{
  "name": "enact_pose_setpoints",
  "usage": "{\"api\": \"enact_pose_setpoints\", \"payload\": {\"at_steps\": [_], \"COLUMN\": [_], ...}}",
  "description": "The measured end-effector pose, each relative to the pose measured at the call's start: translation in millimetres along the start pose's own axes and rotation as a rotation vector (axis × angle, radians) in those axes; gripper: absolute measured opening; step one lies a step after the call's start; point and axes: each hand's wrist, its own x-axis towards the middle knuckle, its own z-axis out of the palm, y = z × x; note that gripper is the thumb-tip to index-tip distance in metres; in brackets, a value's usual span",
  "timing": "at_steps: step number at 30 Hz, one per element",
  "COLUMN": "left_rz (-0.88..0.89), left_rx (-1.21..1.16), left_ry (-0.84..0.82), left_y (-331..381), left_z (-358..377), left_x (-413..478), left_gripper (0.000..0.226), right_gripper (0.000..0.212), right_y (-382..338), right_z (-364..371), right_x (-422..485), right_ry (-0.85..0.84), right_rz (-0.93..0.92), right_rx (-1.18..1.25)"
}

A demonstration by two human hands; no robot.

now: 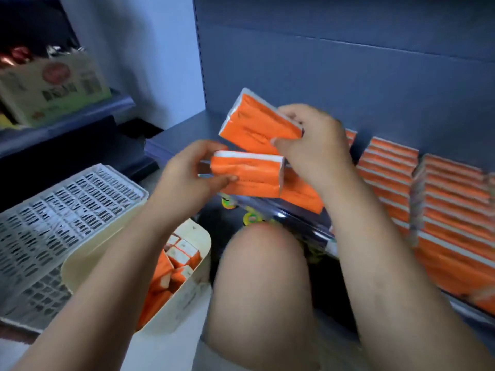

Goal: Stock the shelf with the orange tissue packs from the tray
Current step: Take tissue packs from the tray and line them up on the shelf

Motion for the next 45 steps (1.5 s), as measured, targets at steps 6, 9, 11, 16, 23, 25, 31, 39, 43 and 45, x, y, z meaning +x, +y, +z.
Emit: {"api": "enact_pose_setpoints", "payload": {"at_steps": [6,9,11,16,23,25,31,39,43,45], "left_rz": [0.129,0.101,0.086,0.025,-0.055,-0.031,-0.042,-0.255,-0.297,-0.281], "left_rx": [0.058,0.104,0.173,0.225,0.214,0.233,0.283,0.04,-0.037,-0.016], "left_ry": [-0.246,-0.303,-0.324,-0.326,-0.354,-0.346,-0.334,-0.329,-0.309,-0.318], "left_y": [33.3,27.3,21.6,12.3,5.4,3.5,-2.2,-11.2,-16.8,-21.3], "left_z": [72.8,95.8,103.7,112.3,121.9,124.8,127.7,116.9,116.1,117.9], "left_x": [23.6,32.1,37.3,46.9,50.3,50.4,50.4,57.5,57.0,57.5], "left_gripper": [0.046,0.046,0.048,0.049,0.043,0.046,0.053,0.061,0.055,0.048], "right_gripper": [0.042,0.043,0.043,0.044,0.045,0.046,0.047,0.042,0.044,0.049], "right_y": [38.0,52.9,63.4,81.8,96.1,100.6,111.0,120.5,140.3,150.6], "right_z": [-102.1,-124.7,-133.2,-135.6,-129.7,-126.0,-112.9,-103.8,-98.6,-94.6], "right_x": [-18.1,-29.5,-36.1,-48.1,-41.0,-37.2,-22.9,17.3,50.4,65.3], "right_ry": [0.174,0.184,0.185,0.161,0.141,0.142,0.124,0.178,0.23,0.244], "right_rz": [0.068,0.09,0.104,0.123,0.123,0.117,0.101,0.068,0.085,0.105], "right_rx": [-0.074,-0.112,-0.122,-0.139,-0.164,-0.178,-0.204,-0.276,-0.333,-0.361]}}
